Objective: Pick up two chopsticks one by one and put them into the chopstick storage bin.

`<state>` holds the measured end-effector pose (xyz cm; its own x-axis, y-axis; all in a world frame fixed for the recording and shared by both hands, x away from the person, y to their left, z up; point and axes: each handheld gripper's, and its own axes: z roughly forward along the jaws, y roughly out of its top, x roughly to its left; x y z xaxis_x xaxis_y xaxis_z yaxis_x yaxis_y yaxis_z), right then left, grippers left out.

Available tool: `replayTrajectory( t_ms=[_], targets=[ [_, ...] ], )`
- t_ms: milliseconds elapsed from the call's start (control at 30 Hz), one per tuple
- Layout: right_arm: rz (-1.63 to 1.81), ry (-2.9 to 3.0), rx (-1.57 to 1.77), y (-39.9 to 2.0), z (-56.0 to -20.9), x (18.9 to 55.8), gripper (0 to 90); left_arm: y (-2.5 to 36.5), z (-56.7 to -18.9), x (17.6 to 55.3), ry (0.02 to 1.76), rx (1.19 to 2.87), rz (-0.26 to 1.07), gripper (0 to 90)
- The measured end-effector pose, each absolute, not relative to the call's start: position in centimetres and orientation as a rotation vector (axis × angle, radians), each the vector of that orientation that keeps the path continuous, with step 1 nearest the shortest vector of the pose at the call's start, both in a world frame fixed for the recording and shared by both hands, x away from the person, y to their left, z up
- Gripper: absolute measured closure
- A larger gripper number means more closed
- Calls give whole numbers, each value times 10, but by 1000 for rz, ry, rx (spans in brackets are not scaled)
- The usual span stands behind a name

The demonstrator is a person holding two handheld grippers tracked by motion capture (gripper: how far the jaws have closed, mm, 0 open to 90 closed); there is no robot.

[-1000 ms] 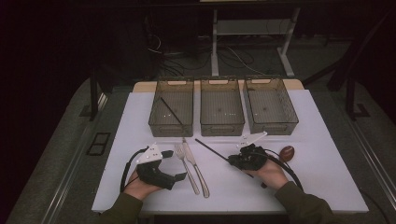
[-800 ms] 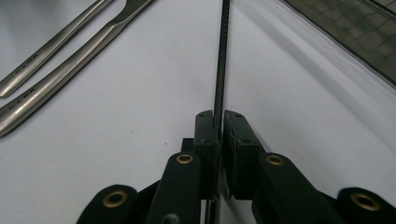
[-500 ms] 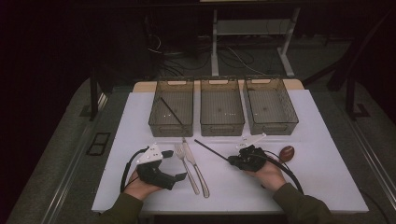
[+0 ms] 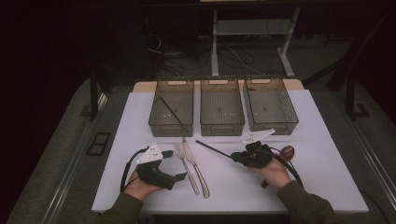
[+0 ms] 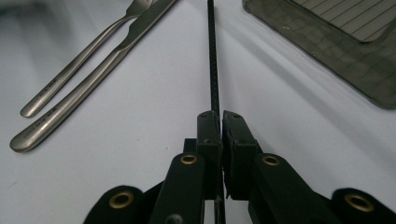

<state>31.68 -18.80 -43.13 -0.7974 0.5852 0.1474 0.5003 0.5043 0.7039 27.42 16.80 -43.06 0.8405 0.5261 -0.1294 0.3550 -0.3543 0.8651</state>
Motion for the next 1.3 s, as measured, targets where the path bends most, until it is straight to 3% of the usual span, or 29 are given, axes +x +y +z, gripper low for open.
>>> replayTrajectory(
  t_ms=[700,1300],
  targets=[
    [1287,2564,977,-197,-398,312,850,167,-429,273,642,1984,212,28],
    [1323,2482,955,-168,-361,335,850,166,-429,275,644,1981,211,28]
  ],
)
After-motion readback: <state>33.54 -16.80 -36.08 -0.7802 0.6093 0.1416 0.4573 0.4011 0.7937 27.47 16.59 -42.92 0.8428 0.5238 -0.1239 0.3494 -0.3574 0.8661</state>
